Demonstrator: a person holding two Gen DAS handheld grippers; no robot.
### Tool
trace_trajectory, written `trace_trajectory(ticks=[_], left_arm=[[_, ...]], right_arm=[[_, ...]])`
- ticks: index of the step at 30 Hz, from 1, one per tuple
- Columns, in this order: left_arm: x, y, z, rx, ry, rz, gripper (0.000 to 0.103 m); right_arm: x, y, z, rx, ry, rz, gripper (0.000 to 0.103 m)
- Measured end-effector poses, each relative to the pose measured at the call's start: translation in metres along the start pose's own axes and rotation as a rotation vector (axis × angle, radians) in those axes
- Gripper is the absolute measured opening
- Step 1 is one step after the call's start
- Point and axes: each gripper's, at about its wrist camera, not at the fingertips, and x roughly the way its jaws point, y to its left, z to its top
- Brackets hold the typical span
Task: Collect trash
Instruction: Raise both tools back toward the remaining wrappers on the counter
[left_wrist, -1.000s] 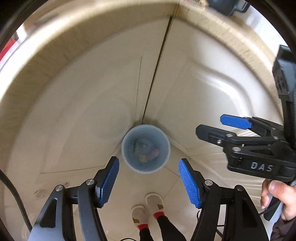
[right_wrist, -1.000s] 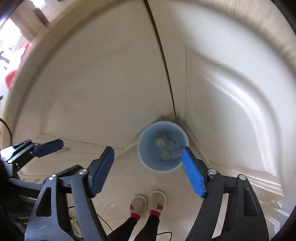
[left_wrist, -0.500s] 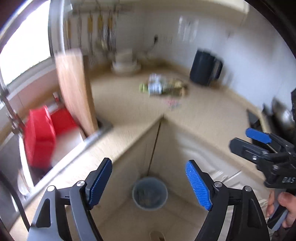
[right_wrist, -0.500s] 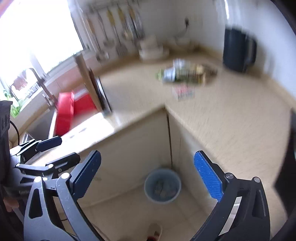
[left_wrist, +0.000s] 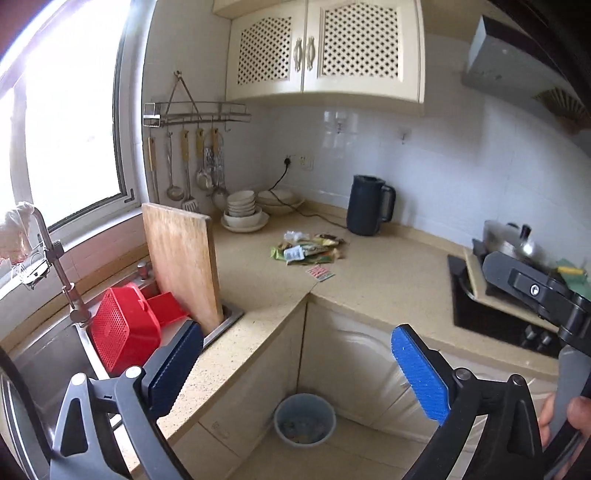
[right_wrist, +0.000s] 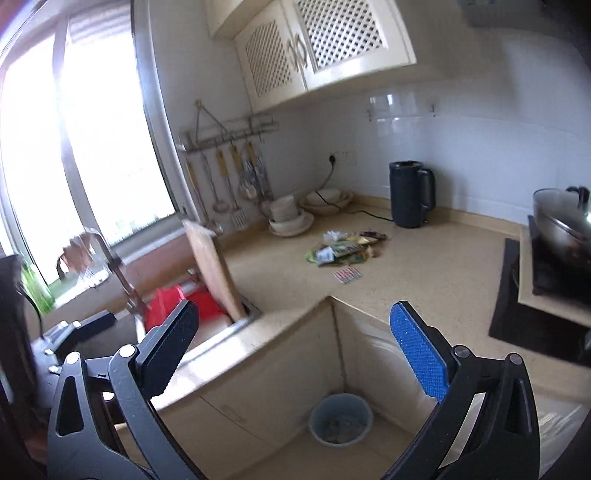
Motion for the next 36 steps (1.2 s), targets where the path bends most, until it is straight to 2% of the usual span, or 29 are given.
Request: trace_trajectory(ticks=[4,6,9,17,25,28,29,32,36], left_arm=[[0.011,-0.001,0.018,-0.006,-0.034,0.021,0.101],[0.045,-0.003,0.029,-0.041,-0.026,0.013,0.102],[0.096,-0.013,0.048,-0.069,0.010,0.045,0.102],[0.223,-0.029,0.097,-0.106,0.108,0.100,0.102],[0.394,-0.025,0.136,-0.103,0.277,0.090,0.101],[0.448,-0.016,0.150,-0.107,0.310,0.062,0.101],[0.466,-0.013,0.156,-0.099,0.289,0.042,0.101],[0.527,-0.010,0.175,-0.051,0.347,0.030,0.101],[0.593,-0.005,0.179,-0.036,0.390,0.027,0.101]], right_arm=[[-0.011,-0.003,0.016,-0.006,-0.045,-0.027,0.103],[-0.002,-0.012,0.025,-0.002,-0.062,-0.033,0.103],[0.019,-0.035,0.047,-0.003,-0.069,-0.030,0.103],[0.132,-0.109,0.102,-0.066,0.042,-0.064,0.103],[0.249,-0.154,0.098,-0.030,0.187,-0.114,0.103],[0.295,-0.163,0.092,-0.024,0.245,-0.140,0.103],[0.309,-0.165,0.091,-0.022,0.261,-0.146,0.103],[0.348,-0.170,0.090,-0.021,0.287,-0.193,0.103],[0.391,-0.178,0.096,-0.004,0.320,-0.230,0.103]])
